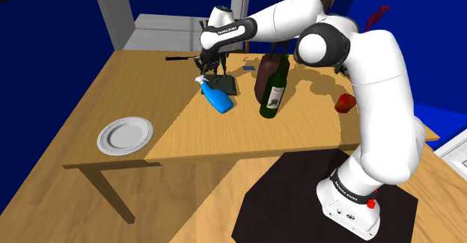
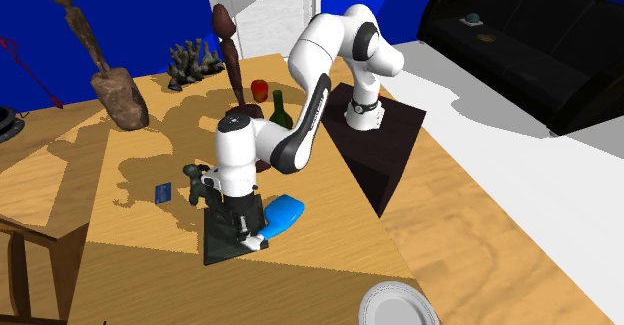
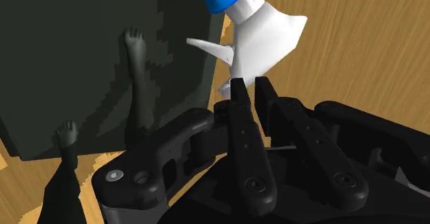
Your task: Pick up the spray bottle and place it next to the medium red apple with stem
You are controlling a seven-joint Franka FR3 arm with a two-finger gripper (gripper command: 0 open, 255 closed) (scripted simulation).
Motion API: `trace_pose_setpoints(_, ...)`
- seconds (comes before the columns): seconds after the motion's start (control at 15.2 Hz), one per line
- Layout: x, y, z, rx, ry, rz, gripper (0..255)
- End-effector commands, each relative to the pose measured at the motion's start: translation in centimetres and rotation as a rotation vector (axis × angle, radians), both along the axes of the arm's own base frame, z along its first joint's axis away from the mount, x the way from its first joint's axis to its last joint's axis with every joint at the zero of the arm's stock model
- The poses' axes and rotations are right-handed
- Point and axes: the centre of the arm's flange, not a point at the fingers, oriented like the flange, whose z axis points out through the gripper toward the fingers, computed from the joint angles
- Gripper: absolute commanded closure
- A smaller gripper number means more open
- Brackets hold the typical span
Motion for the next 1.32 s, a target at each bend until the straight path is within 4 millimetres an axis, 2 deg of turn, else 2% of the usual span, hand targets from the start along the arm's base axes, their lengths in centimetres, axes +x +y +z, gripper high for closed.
trace_pose_setpoints(0.0,-3.1,1.2,-4.9,0.025,0.356,0.031,255)
trace_pose_setpoints(0.07,-4.0,1.9,-4.0,0.025,0.356,0.030,255)
trace_pose_setpoints(0.13,-3.7,1.1,-3.0,0.028,0.356,0.032,255)
trace_pose_setpoints(0.26,-3.4,2.2,-3.6,0.023,0.358,0.030,255)
trace_pose_setpoints(0.33,-1.4,2.3,0.3,0.011,0.170,0.013,255)
trace_pose_setpoints(0.4,-1.4,2.3,0.3,0.011,0.170,0.013,0)
trace_pose_setpoints(0.59,-5.1,6.8,-2.0,-0.252,0.110,0.308,0)
trace_pose_setpoints(0.66,-5.5,7.2,-2.3,-0.277,0.104,0.337,0)
trace_pose_setpoints(1.12,-4.8,6.7,-6.2,-0.277,0.104,0.337,0)
trace_pose_setpoints(1.25,-4.8,6.7,-6.2,-0.277,0.104,0.337,0)
